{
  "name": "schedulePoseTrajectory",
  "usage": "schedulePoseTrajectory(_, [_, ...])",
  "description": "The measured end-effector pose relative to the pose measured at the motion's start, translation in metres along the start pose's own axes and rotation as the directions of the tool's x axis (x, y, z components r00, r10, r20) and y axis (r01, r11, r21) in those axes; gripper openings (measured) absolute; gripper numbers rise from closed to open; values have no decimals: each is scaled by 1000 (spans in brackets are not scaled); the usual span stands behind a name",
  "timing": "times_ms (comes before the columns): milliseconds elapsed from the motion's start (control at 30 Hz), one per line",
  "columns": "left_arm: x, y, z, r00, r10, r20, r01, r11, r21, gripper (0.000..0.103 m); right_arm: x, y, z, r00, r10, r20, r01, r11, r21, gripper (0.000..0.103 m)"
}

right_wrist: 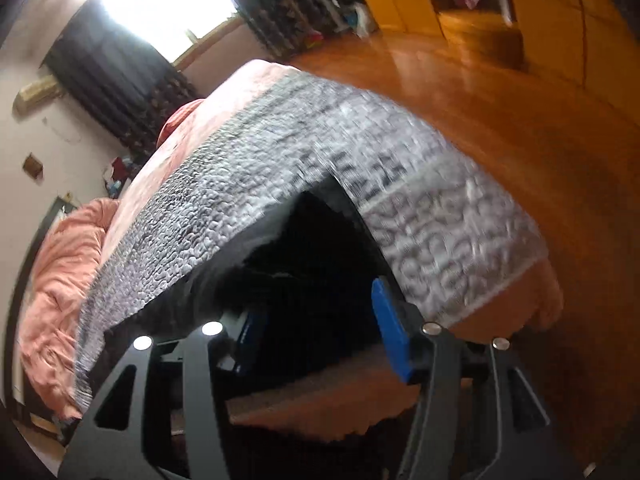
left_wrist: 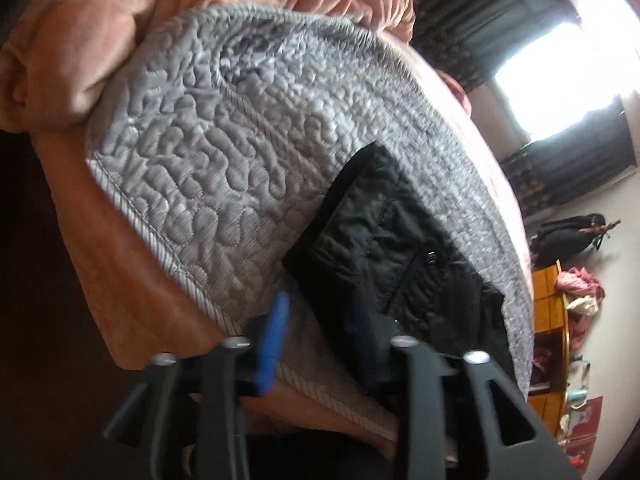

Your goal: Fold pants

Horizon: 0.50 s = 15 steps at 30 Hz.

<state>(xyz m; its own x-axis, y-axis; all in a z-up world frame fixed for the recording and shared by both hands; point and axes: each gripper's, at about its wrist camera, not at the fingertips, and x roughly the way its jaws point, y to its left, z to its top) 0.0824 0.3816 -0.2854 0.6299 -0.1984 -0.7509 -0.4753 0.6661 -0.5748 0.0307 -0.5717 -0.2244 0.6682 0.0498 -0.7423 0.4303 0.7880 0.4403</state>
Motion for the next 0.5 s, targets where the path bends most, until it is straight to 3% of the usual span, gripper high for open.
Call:
schedulePoseTrajectory(100, [-11,-5,0,999,-24,40,24,1000,-7,61,11,-27,-12,998,6,-56,1,992,129,59])
schedulePoseTrajectory(200, [-8,-11,3,999,-39,32,39,999,-20,75,19,-54,-29,996,28,-83,-6,968,250,59])
schedulePoseTrajectory(300, [7,-18,5,1000,-24,-15,24,1000,-5,77,22,-73,-47,994,57,-91,-22,939,344,59])
schedulePoseTrajectory(367, [20,-22,5,999,10,-41,-10,1000,10,83,21,-83,-58,994,76,-80,-38,918,395,59])
schedulePoseTrajectory(500, [41,-22,4,995,60,-83,-60,998,11,85,15,-94,-67,987,158,-21,-128,866,484,59])
